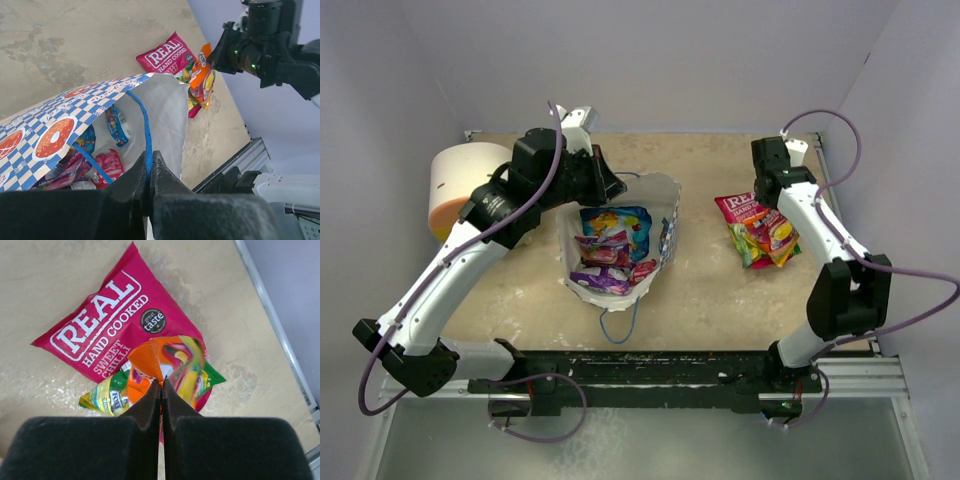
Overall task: Take the snacks out of the paper bag
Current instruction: Place the snack at the center of the board.
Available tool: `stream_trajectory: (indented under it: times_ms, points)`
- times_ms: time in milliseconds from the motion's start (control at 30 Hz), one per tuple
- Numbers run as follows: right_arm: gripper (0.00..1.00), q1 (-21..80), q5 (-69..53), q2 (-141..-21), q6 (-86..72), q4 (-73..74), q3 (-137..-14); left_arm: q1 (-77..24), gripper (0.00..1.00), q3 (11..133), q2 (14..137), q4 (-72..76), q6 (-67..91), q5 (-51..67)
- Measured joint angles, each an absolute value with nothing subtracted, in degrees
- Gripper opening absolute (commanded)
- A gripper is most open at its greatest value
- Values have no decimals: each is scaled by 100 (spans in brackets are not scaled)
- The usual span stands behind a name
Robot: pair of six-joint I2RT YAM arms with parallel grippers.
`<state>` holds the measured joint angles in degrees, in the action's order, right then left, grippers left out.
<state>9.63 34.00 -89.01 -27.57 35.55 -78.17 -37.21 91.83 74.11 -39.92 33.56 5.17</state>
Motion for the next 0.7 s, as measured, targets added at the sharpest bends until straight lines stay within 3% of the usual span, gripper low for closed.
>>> stream_trajectory:
  times_ms: [700]
  points:
    - [2,919,2742,-10346,-3763,2600,-7607,-3721,0,9345,7511,-3992,2775,814]
